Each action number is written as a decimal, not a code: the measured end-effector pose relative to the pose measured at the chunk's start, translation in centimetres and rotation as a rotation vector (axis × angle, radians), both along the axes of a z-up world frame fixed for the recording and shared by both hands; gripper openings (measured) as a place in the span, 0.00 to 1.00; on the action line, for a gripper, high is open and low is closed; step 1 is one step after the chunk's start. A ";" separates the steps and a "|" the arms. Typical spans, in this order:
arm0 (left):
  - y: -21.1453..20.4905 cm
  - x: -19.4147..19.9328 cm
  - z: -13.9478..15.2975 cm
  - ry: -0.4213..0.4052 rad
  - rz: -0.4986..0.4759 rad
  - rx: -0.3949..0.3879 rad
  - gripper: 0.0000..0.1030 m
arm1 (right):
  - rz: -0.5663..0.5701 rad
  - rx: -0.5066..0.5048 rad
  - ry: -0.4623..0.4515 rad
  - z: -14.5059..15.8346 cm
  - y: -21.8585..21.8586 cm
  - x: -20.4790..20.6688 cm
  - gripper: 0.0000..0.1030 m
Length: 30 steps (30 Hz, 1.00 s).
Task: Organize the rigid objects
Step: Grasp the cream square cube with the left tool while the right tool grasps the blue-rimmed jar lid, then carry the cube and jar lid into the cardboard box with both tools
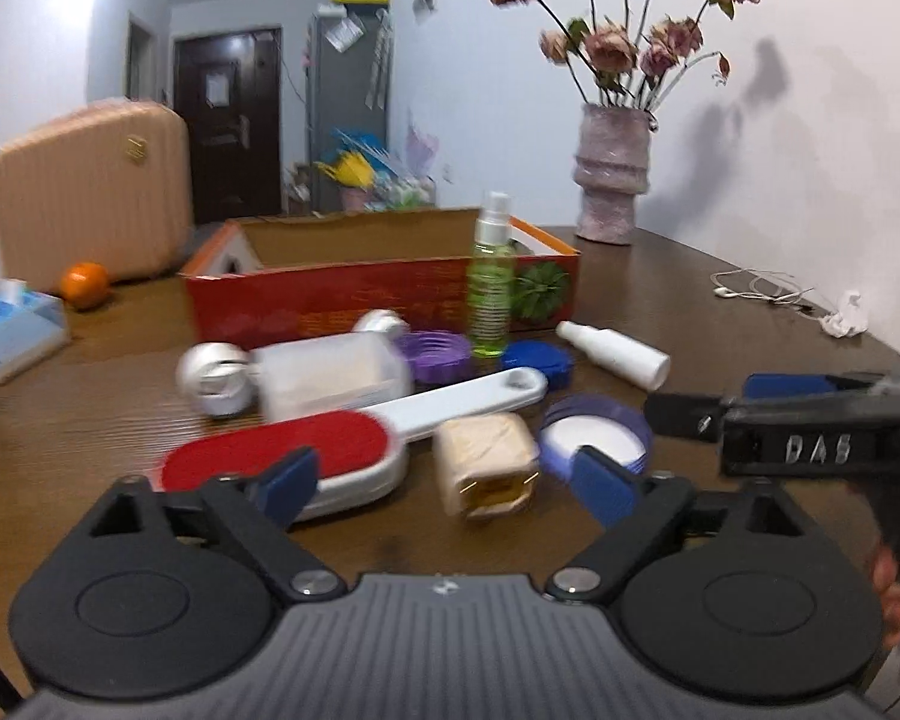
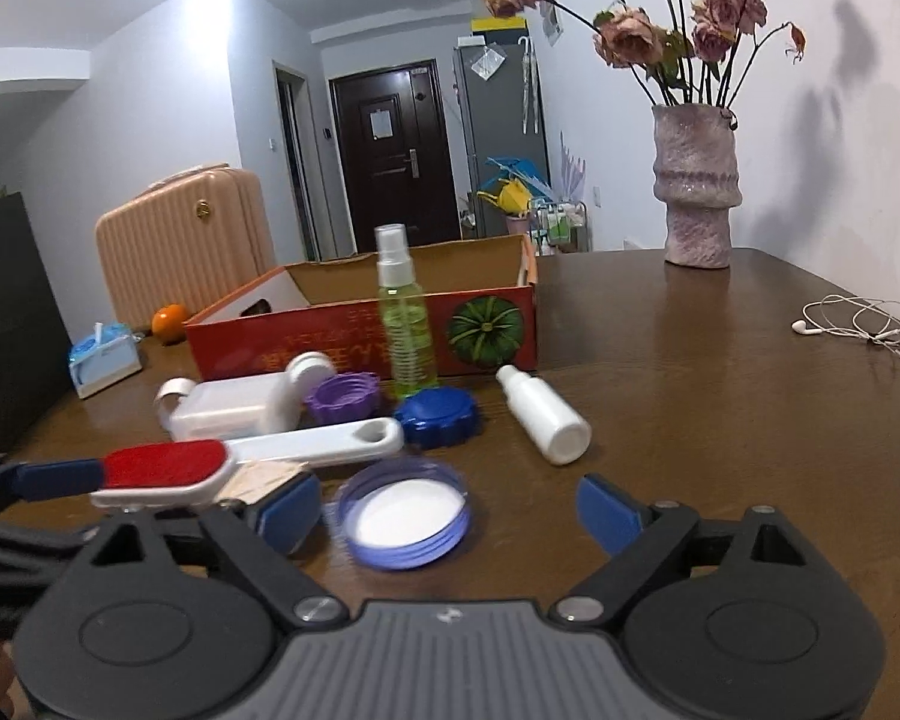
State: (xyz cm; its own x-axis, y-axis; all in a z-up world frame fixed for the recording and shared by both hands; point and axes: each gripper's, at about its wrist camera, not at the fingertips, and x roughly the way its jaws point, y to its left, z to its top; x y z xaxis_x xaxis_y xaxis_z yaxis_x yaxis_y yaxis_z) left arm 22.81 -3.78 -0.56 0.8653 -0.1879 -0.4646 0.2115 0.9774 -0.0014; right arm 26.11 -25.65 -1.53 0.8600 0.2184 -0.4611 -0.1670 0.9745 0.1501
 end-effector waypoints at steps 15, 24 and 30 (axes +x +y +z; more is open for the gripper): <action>-3.6 6.9 -2.1 0.191 -0.002 -0.026 0.38 | 0.178 0.033 0.109 -1.7 -0.5 5.5 0.62; -1.5 3.5 -0.2 0.152 0.046 -0.017 0.38 | 0.221 -0.054 0.140 -2.4 2.6 5.8 0.71; -0.4 1.3 0.6 0.118 0.068 -0.007 0.38 | 0.204 -0.173 0.113 -2.4 4.1 4.4 0.63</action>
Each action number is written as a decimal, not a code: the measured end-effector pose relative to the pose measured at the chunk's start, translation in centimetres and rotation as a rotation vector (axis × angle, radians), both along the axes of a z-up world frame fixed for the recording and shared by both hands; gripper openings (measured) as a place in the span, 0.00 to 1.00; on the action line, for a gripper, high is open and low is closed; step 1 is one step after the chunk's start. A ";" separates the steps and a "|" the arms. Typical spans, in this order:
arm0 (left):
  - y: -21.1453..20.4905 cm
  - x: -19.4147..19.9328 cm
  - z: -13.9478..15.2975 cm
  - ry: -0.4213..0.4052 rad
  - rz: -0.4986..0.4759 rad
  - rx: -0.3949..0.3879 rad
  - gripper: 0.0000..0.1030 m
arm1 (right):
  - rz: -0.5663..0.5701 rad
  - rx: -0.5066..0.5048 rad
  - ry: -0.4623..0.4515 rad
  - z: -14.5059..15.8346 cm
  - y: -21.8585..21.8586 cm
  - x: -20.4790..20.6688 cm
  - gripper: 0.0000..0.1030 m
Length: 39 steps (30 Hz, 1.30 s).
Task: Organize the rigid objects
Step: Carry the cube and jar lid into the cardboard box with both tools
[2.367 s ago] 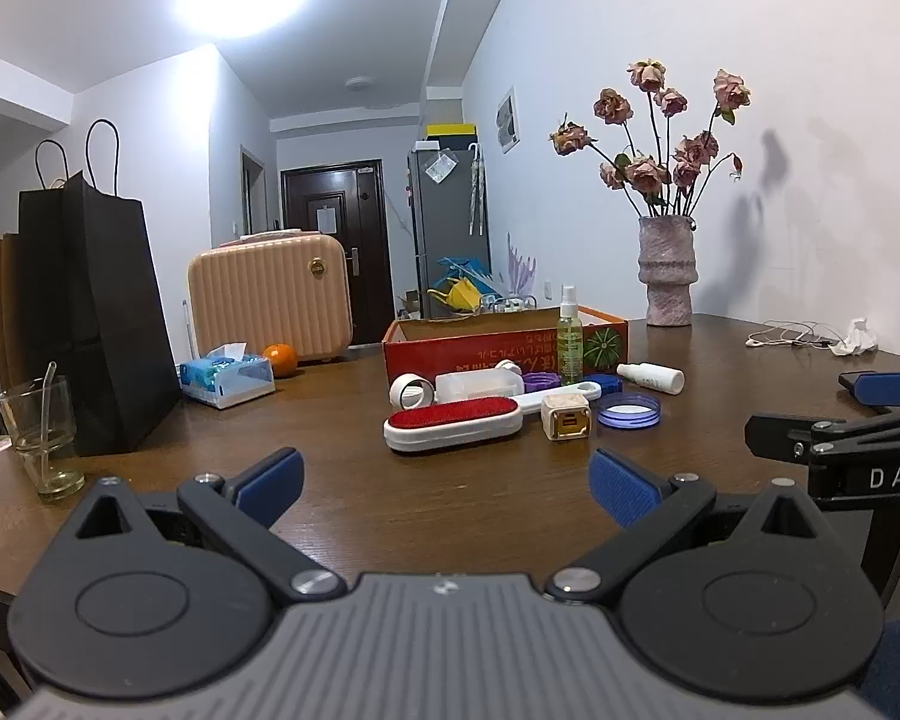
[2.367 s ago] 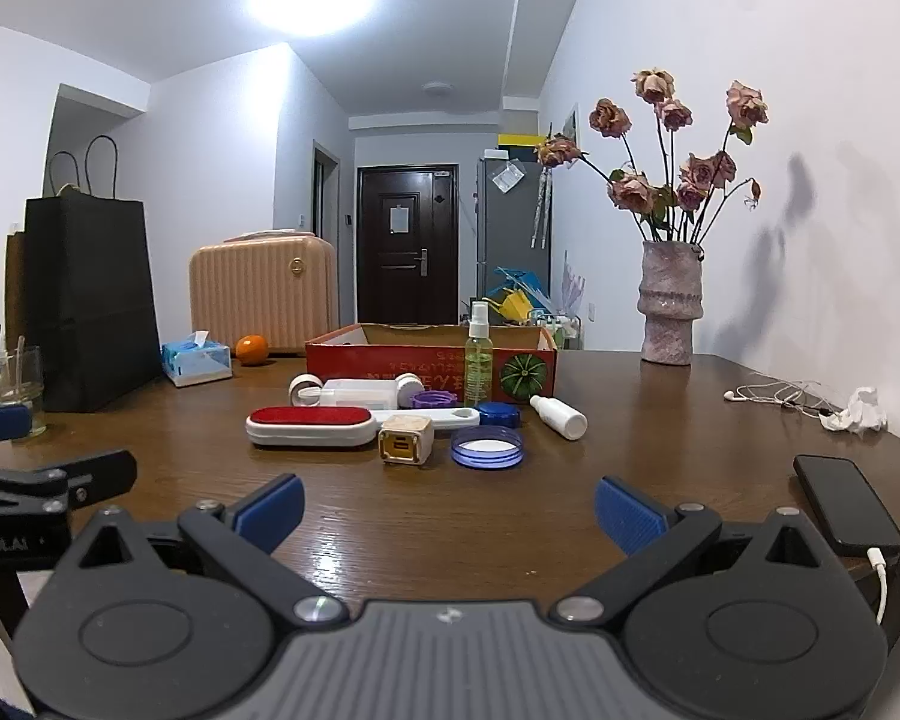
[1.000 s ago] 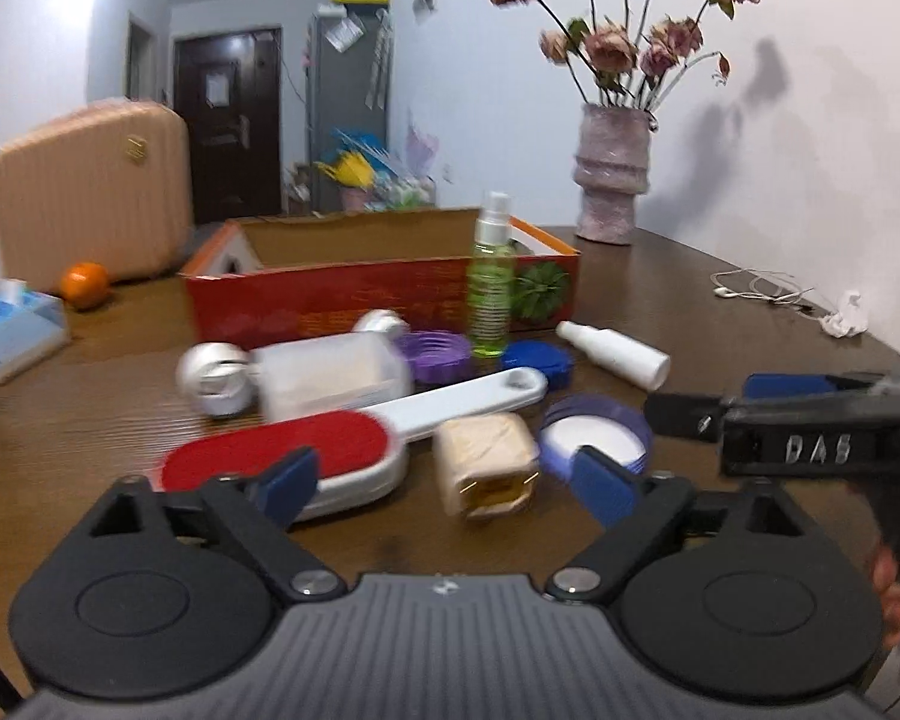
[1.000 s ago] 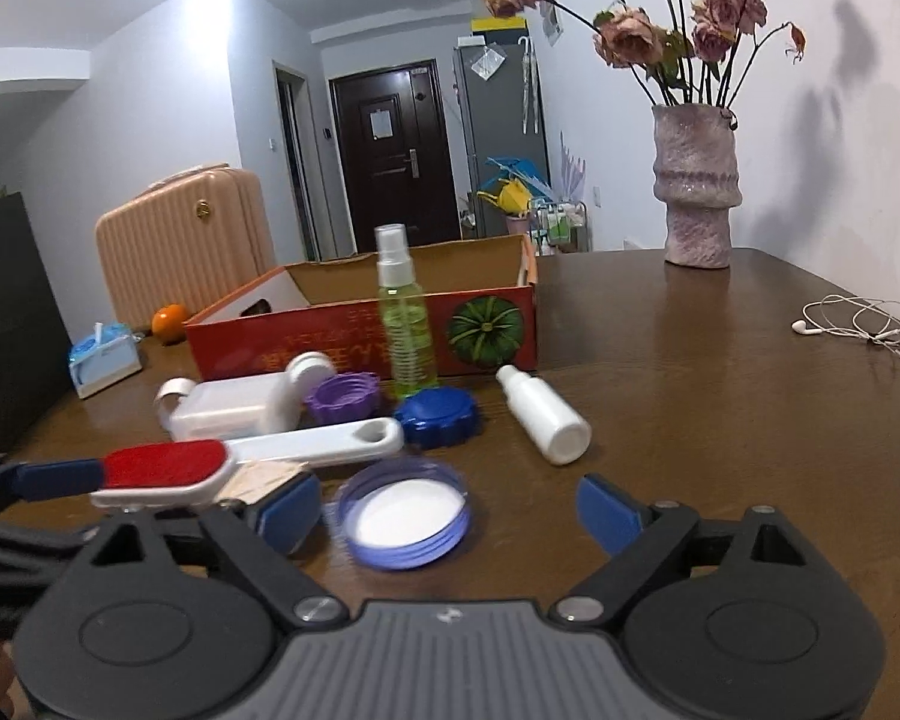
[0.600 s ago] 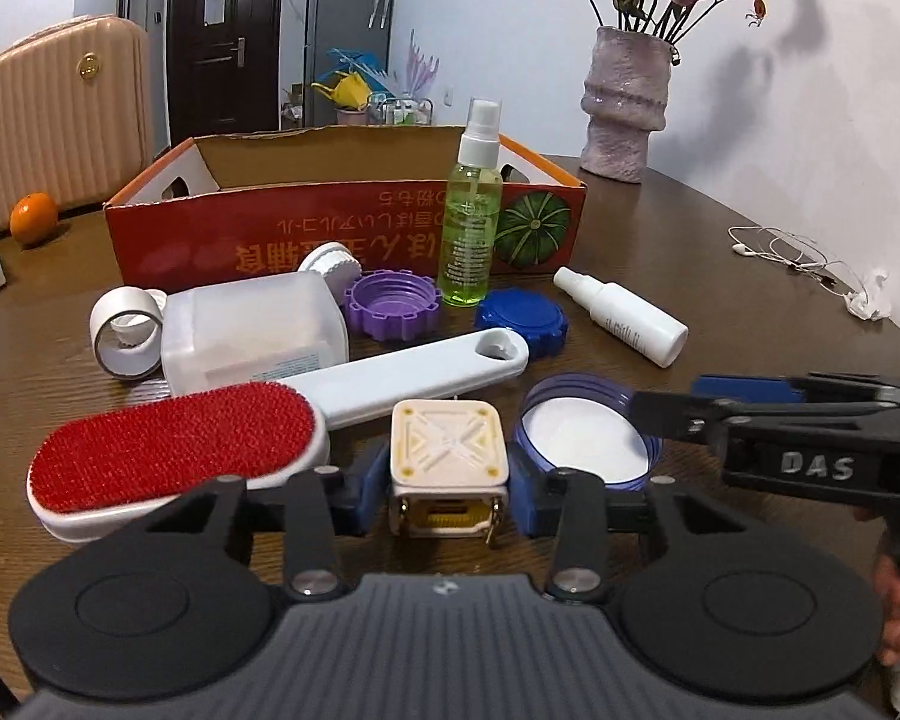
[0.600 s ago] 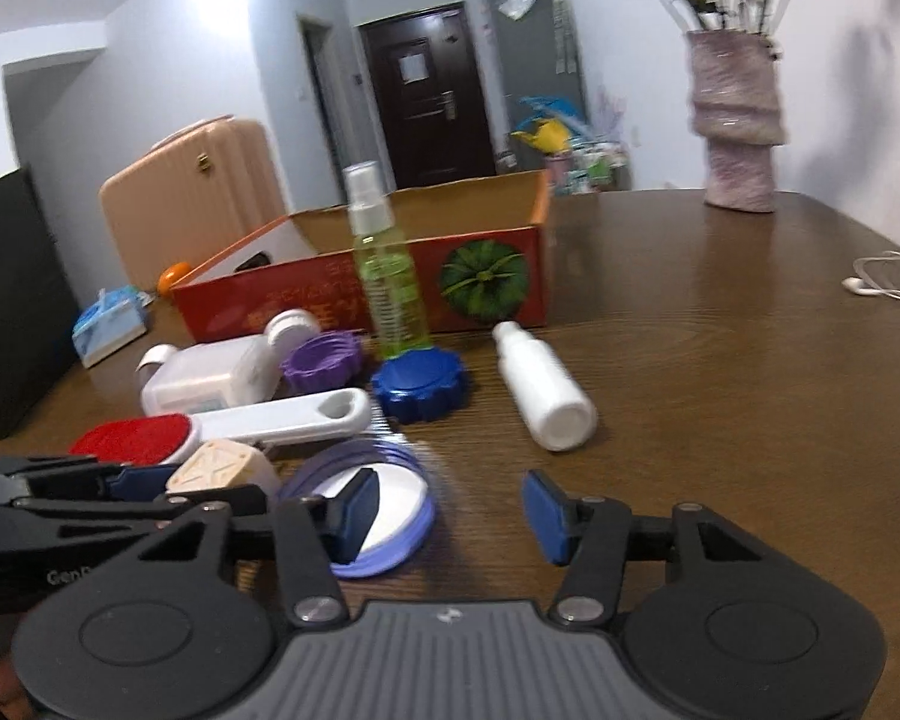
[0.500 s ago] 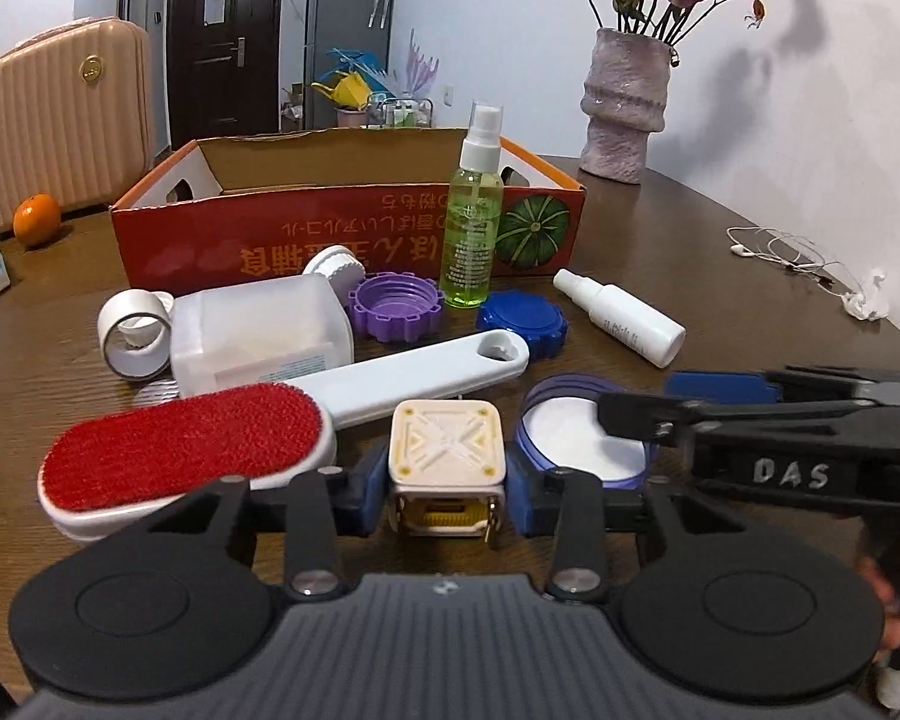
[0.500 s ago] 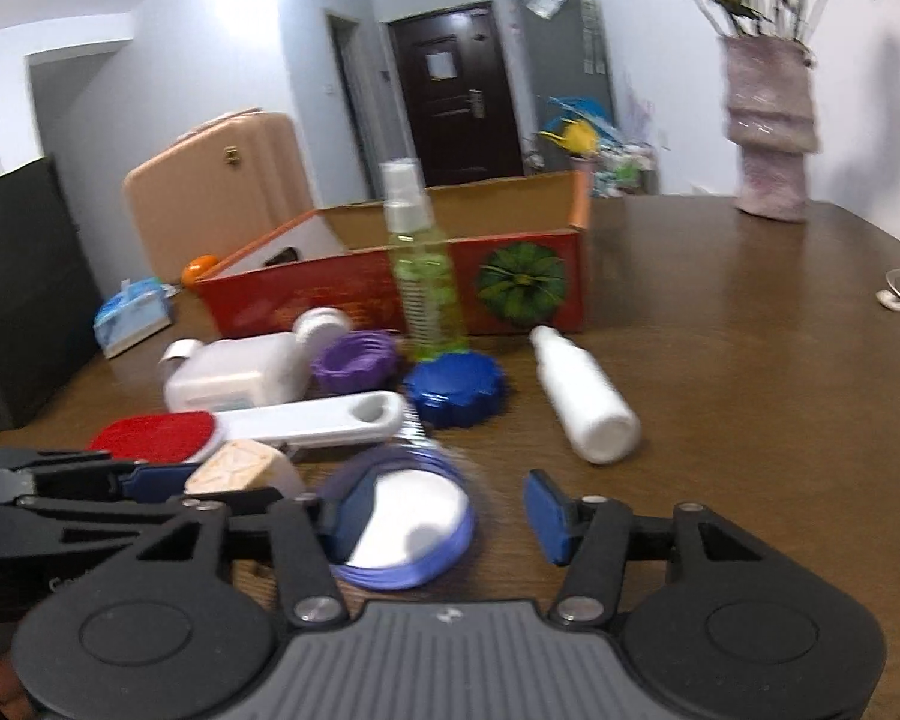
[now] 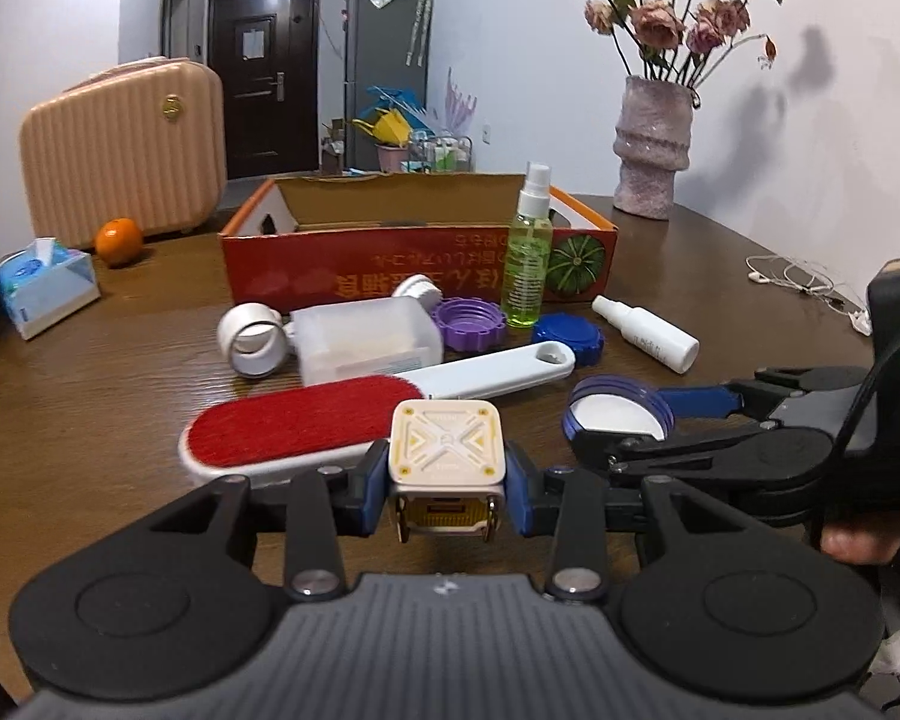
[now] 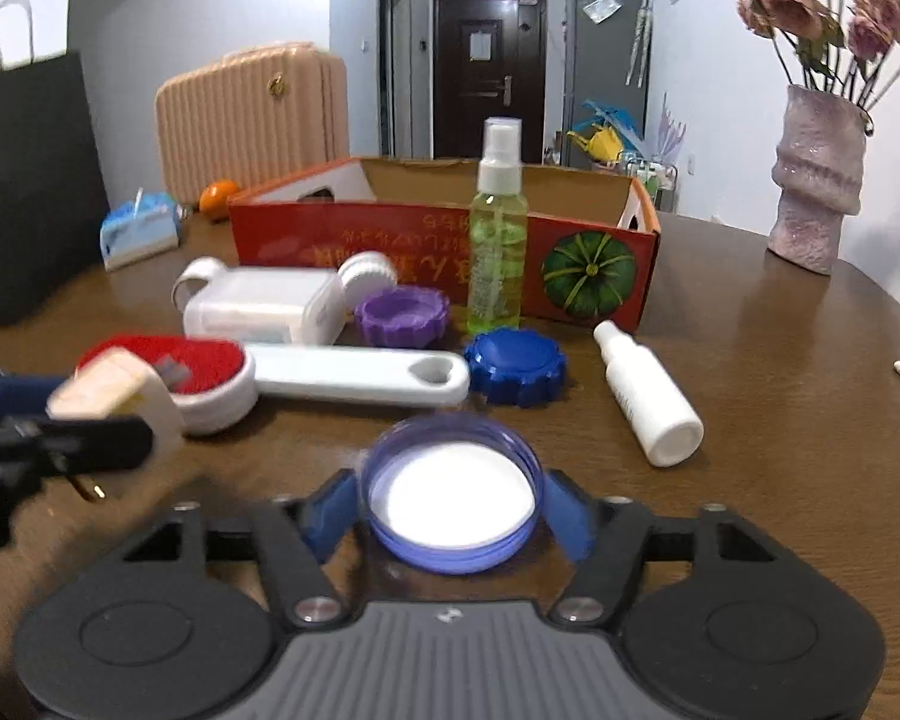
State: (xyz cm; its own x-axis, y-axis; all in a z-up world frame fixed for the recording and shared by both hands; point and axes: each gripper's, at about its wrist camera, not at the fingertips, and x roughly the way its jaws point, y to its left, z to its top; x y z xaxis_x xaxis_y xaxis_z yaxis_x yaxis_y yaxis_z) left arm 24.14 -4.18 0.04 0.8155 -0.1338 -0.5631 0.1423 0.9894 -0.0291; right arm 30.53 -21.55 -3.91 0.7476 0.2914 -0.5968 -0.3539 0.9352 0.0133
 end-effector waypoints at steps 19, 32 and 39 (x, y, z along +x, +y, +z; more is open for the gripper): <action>1.7 -6.8 1.8 -0.109 0.051 -0.015 0.38 | -0.030 0.137 -0.100 2.7 -1.9 -10.4 0.63; 5.4 5.2 10.0 -0.237 0.078 0.033 0.38 | -0.022 0.236 -0.205 14.1 -7.9 6.4 0.63; 6.8 20.6 11.0 -0.128 0.078 0.049 0.38 | -0.087 0.256 -0.078 14.7 -6.2 23.4 0.63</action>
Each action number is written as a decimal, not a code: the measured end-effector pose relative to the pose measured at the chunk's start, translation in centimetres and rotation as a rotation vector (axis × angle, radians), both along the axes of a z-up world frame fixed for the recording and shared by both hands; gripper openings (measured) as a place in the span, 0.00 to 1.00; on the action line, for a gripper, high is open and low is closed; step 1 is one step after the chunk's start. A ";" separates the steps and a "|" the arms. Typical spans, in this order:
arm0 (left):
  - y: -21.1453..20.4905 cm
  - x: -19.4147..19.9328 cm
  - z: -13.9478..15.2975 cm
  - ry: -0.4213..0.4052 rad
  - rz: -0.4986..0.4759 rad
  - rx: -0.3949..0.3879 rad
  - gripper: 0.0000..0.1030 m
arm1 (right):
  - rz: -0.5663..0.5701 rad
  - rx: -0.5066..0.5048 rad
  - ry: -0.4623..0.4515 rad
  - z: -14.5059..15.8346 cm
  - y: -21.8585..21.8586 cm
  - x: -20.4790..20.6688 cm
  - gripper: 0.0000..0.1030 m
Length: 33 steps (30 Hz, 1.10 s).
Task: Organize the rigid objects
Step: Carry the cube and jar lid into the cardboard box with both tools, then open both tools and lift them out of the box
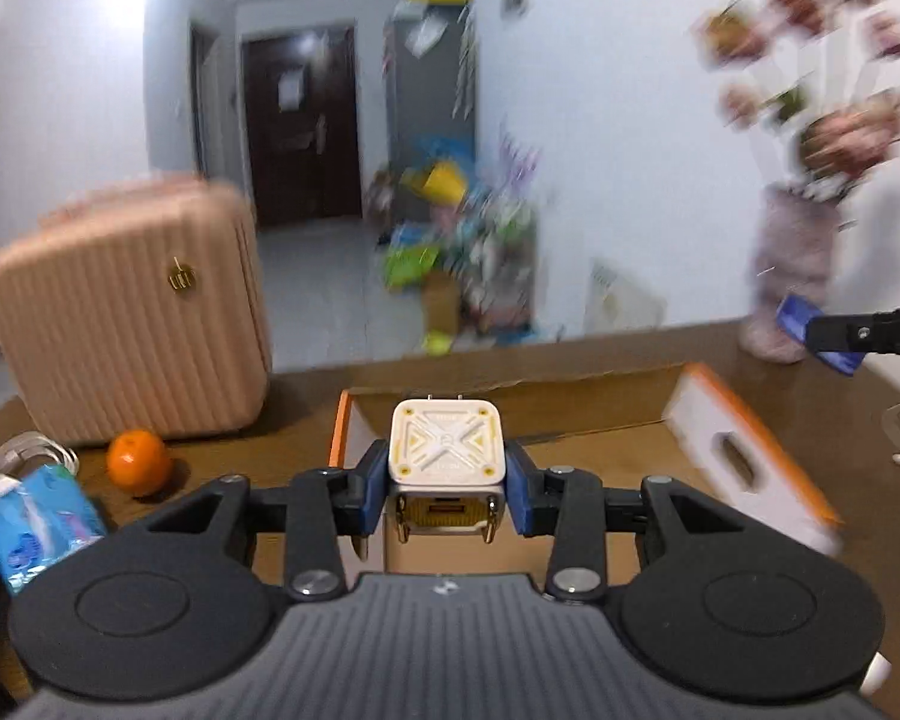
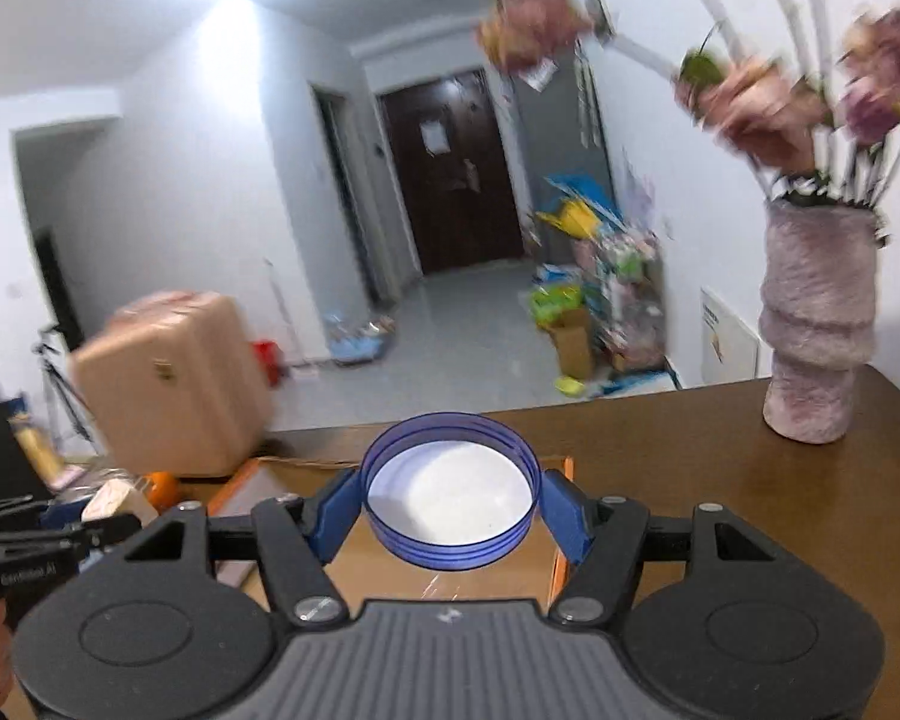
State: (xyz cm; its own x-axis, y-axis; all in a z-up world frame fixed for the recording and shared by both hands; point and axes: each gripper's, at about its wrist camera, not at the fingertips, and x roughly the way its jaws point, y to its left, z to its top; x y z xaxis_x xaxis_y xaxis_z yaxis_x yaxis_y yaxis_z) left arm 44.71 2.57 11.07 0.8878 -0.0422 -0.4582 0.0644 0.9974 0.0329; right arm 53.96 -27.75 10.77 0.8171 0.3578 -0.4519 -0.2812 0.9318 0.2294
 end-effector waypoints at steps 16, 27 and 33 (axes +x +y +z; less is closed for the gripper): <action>0.7 19.5 -9.3 0.338 0.081 -0.014 0.59 | 0.036 -0.350 0.277 -10.3 9.2 16.0 0.80; -0.6 16.0 -6.6 0.229 0.051 0.038 0.73 | 0.000 -0.105 0.260 -4.8 5.0 11.9 0.80; -0.3 9.2 0.1 0.114 0.044 0.015 0.82 | -0.028 -0.153 0.113 2.3 3.5 4.0 0.84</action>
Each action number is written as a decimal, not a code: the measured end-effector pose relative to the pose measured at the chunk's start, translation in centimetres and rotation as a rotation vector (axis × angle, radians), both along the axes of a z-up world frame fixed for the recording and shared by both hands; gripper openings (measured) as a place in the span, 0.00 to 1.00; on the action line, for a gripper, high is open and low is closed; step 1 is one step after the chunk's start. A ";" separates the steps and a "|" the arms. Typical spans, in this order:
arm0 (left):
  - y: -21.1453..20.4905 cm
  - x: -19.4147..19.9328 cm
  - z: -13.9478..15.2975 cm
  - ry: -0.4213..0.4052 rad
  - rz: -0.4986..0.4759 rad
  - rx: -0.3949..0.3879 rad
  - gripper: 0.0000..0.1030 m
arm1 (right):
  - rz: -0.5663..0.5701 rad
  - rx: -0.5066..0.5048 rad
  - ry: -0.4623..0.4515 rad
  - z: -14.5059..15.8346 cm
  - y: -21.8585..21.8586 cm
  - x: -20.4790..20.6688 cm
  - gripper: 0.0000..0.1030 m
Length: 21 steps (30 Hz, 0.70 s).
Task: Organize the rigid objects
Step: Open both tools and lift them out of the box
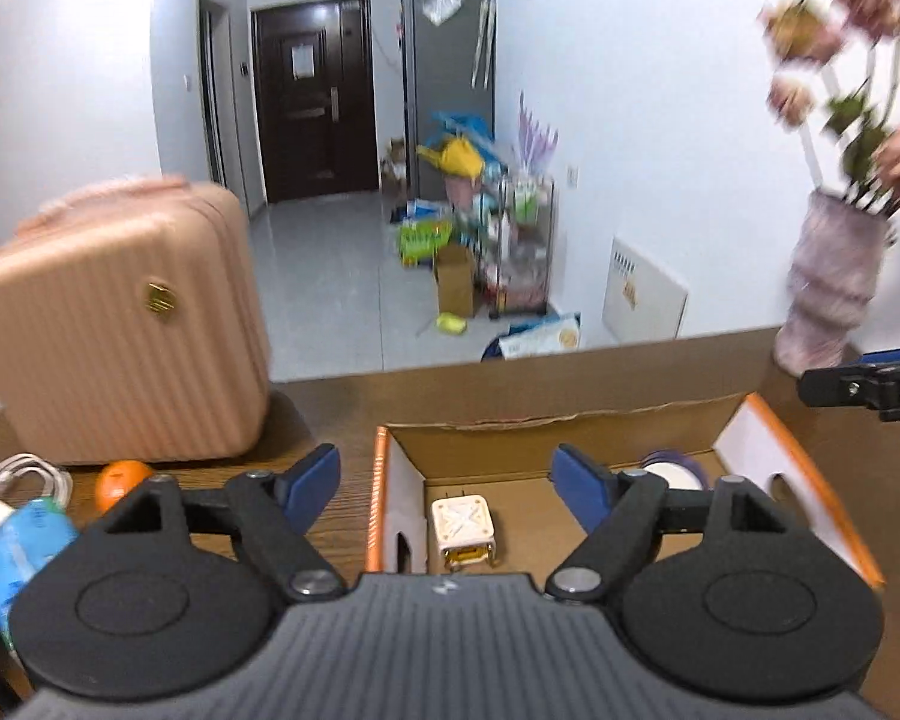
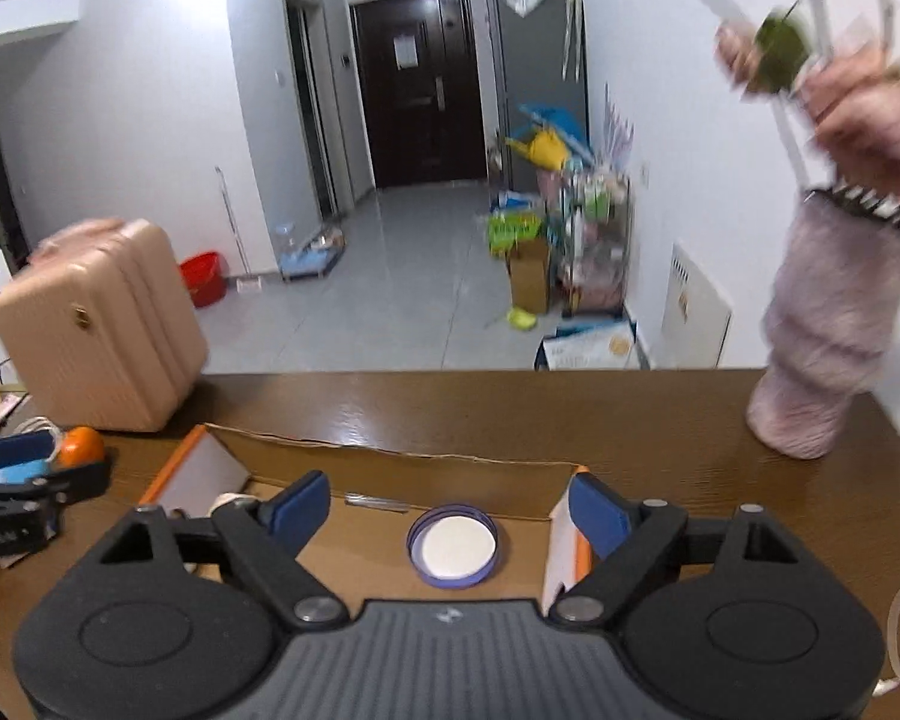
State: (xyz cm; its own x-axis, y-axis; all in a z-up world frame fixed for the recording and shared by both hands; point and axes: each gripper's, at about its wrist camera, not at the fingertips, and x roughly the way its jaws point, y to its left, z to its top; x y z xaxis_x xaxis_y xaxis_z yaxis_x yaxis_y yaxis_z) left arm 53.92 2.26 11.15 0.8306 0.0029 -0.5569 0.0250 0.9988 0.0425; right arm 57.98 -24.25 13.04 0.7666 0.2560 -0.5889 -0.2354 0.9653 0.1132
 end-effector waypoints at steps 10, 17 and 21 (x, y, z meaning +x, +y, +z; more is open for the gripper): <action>1.4 -15.7 4.1 -0.150 -0.017 -0.001 0.94 | 0.027 -0.037 -0.209 1.8 -2.2 -18.5 0.91; 0.7 -27.9 1.5 -0.296 -0.037 -0.008 1.00 | 0.030 0.060 -0.425 -1.0 -1.7 -31.2 1.00; -0.1 -34.2 -1.4 -0.338 0.001 0.013 1.00 | 0.029 0.115 -0.410 -4.3 -1.6 -35.9 1.00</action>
State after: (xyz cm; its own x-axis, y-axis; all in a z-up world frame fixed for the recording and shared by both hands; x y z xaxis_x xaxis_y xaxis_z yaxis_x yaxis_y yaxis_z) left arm 19.77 2.17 9.75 0.9682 0.0093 -0.2501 0.0061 0.9981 0.0607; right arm 22.12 -25.84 8.79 0.9228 0.3276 -0.2028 -0.3107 0.9440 0.1110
